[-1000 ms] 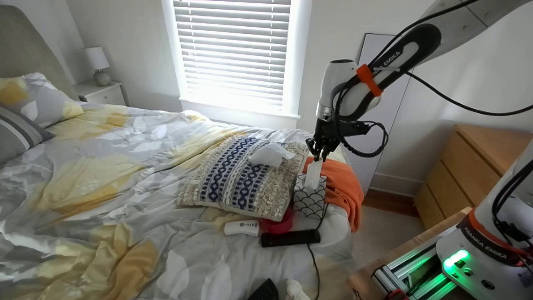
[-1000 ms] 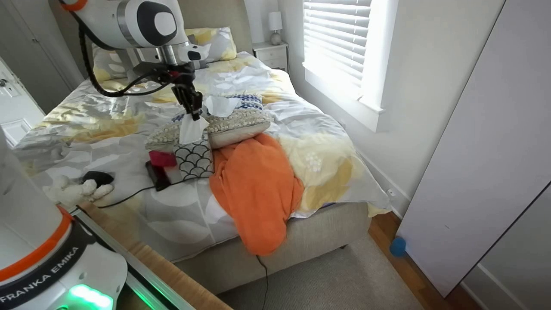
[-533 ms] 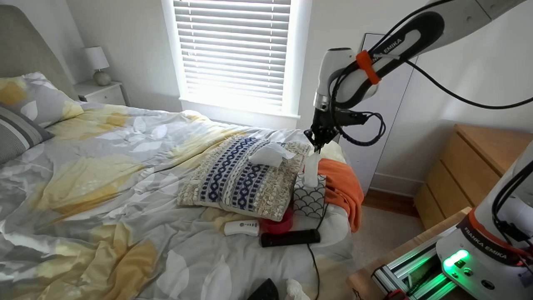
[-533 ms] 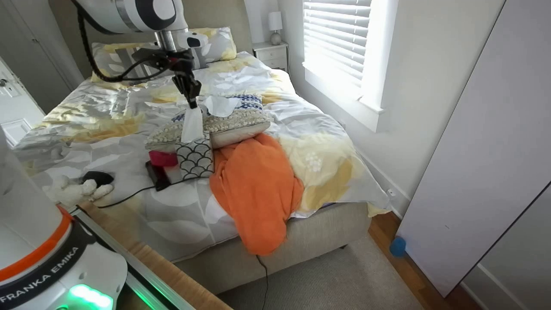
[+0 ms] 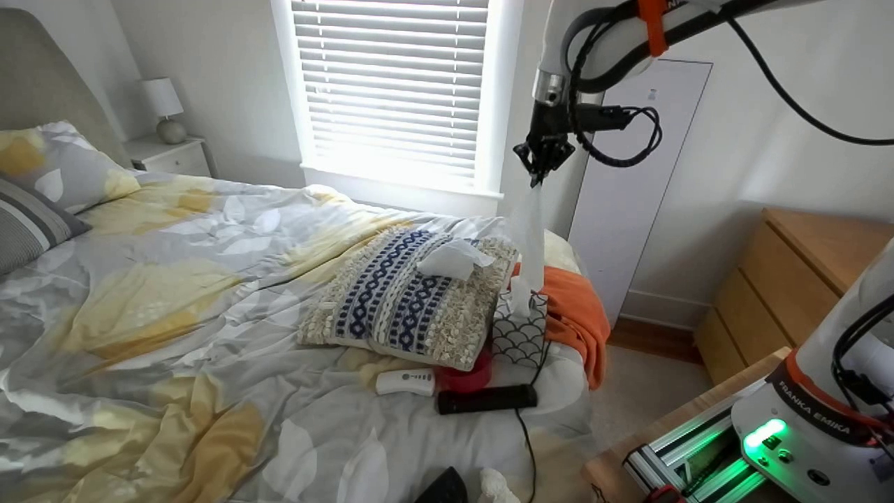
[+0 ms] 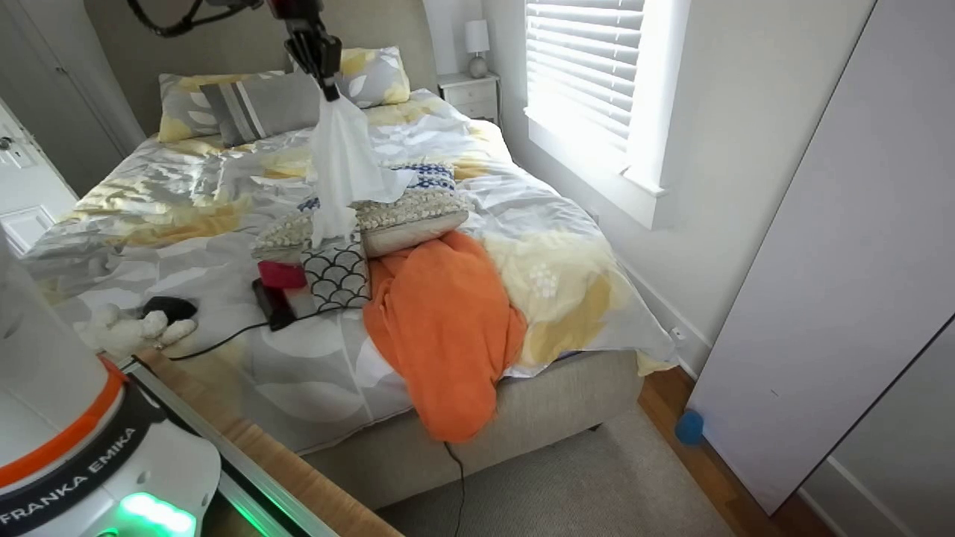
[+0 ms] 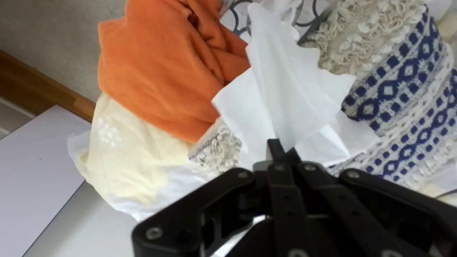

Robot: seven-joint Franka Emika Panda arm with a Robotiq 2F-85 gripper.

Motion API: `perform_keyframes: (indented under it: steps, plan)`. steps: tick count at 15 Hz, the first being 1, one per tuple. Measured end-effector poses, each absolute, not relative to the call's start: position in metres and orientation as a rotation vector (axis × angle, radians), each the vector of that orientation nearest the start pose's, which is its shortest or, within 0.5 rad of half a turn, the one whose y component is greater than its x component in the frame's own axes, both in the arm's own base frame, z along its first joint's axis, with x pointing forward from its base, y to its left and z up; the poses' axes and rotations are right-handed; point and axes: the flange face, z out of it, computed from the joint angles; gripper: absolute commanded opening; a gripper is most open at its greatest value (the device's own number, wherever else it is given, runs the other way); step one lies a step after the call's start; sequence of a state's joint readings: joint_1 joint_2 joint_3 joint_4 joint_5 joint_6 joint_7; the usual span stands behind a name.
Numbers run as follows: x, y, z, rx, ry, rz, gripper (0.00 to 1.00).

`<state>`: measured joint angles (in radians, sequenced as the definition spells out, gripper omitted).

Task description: Take a tissue out of the tissue box and put it on the pillow

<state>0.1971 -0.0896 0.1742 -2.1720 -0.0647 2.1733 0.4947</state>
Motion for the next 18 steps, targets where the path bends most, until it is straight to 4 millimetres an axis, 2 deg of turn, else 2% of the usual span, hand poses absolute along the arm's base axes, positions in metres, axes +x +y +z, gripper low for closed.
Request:
perform_keyframes:
  steps: [2,4,6,8,10,13,18]
  plan:
    - [0.500,0.199,0.466,-3.129,0.119,-0.265,0.00]
    - [0.510,0.213,0.483,-3.083,0.092,-0.369,0.00]
    - [0.522,0.228,0.490,-3.028,0.060,-0.464,0.00]
    - [0.534,0.244,0.485,-2.985,0.030,-0.518,0.00]
    - [0.546,0.258,0.472,-2.953,0.001,-0.540,0.00]
    - [0.560,0.277,0.442,-2.931,-0.029,-0.523,0.00]
    - [0.567,0.295,0.374,-2.951,-0.044,-0.385,0.00]
